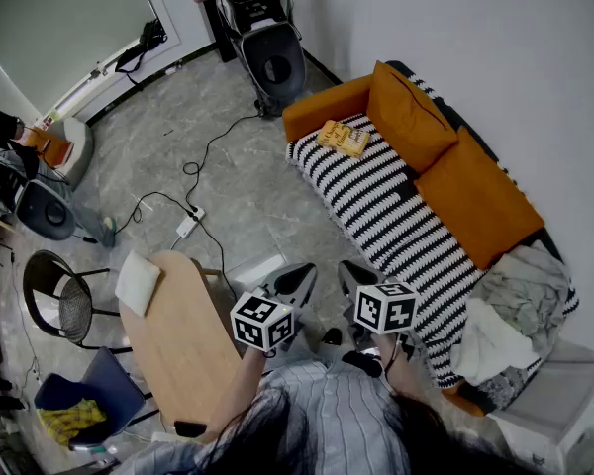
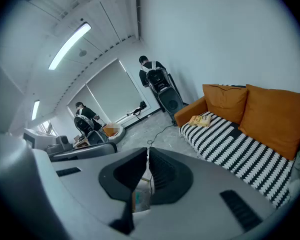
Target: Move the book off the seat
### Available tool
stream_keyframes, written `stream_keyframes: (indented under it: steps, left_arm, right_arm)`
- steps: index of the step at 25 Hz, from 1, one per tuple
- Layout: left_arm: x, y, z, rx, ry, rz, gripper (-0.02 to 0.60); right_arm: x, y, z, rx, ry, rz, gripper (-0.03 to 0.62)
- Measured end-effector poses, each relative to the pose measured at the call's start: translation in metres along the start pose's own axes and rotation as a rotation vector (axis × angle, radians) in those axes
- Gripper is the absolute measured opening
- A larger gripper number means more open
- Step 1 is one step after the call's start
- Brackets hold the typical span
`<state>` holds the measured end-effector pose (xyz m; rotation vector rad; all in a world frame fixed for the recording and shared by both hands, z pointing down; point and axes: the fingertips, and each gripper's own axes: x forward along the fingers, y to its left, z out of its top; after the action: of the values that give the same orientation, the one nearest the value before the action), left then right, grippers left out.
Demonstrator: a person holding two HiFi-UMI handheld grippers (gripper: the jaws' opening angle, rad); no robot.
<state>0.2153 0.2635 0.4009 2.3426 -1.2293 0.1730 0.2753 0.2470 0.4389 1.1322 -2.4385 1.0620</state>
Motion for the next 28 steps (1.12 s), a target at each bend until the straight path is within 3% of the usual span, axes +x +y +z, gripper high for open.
stream_keyframes:
  steps: [20, 28]
  left_arm:
    - [0.02, 0.01, 0.004, 0.005, 0.039, -0.001, 0.011]
    - [0.025, 0.042, 0.007, -0.02, 0.06, 0.012, 0.011]
  right_arm:
    - [0.011, -0.015, 0.02, 0.067, -0.048, 0.014, 0.028]
    - [0.038, -0.032, 0.03, 0.127, -0.044, -0.001, 0.028]
